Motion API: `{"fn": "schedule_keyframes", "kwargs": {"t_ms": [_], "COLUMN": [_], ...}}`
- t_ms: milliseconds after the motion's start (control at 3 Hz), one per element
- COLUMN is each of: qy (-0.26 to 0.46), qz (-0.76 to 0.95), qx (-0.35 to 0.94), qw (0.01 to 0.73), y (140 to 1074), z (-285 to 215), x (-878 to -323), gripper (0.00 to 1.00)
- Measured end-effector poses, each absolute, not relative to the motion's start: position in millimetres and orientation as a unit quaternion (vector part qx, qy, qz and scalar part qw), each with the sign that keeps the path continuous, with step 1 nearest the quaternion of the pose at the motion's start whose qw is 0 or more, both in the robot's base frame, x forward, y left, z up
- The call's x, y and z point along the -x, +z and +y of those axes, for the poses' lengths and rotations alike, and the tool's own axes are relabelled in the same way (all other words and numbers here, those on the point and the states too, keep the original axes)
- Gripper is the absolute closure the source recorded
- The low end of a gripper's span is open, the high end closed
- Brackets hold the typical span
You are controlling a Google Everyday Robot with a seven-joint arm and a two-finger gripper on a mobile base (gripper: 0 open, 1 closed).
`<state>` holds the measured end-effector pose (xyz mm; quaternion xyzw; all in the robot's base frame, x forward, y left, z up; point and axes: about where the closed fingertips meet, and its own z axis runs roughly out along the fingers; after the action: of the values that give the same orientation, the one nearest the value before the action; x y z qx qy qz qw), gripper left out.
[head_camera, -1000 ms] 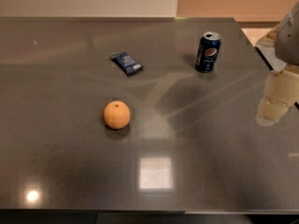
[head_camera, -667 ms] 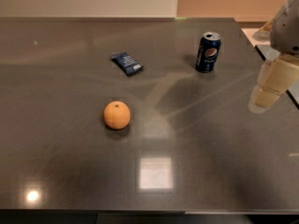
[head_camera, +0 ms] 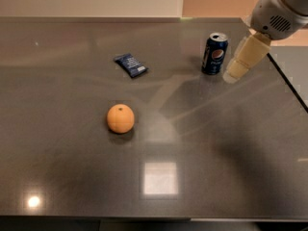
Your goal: Move pepsi can near rxbar blueberry
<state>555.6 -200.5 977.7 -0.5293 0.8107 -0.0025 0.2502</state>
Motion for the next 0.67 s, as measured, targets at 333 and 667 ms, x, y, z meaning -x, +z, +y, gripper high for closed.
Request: {"fn": "schedule_keyframes", "kwargs": {"t_ms": [333, 667], "qy": [0.022, 0.047], "qz": [0.82, 0.82], "qx": [0.492, 0.47], "qw": [0.292, 0.324], "y": [972, 963], "z": [-199, -202], "x": [-597, -630], "gripper": [0.0, 0.0]}}
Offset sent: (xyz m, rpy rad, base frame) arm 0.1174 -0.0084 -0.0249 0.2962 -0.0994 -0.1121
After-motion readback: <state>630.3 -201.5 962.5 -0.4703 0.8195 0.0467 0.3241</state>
